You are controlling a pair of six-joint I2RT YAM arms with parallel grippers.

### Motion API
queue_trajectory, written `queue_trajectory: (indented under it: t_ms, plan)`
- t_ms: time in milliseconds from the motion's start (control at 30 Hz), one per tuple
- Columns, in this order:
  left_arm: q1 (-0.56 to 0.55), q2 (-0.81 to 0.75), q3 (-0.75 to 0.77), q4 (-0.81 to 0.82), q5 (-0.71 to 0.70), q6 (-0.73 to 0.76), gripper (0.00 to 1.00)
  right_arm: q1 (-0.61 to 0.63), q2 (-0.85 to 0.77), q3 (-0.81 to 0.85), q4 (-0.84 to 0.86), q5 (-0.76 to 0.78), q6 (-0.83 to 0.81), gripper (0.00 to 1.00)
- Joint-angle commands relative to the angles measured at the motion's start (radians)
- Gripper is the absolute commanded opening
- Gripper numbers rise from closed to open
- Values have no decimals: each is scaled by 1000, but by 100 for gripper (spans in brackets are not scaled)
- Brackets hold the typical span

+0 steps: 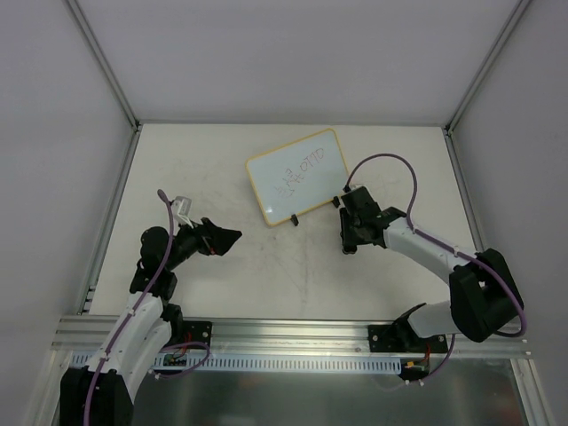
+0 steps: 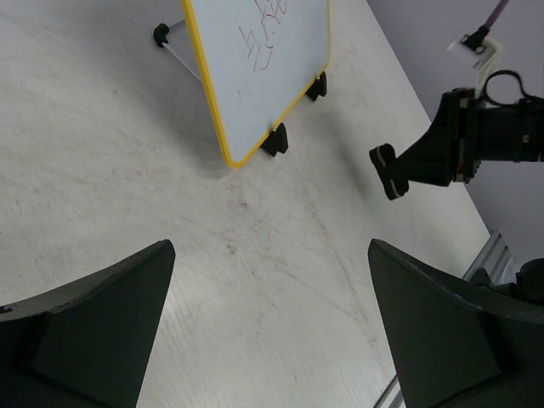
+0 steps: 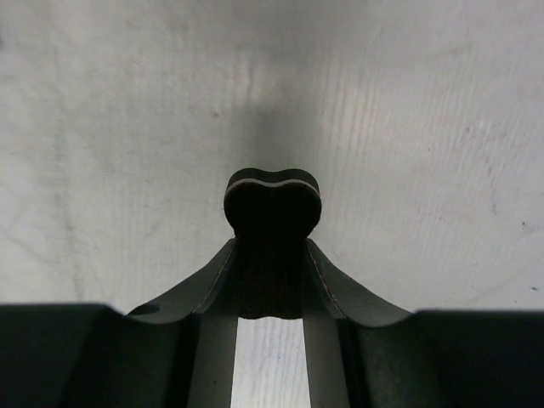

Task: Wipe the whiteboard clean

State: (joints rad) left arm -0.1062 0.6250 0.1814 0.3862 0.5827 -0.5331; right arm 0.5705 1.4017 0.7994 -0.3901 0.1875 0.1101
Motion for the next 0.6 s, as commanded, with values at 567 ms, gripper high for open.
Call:
queue_trajectory:
  t_ms: [567]
  plan:
    - [-10,513,288,416,-69,-25,99,34,14,425,5,-161,-139,0]
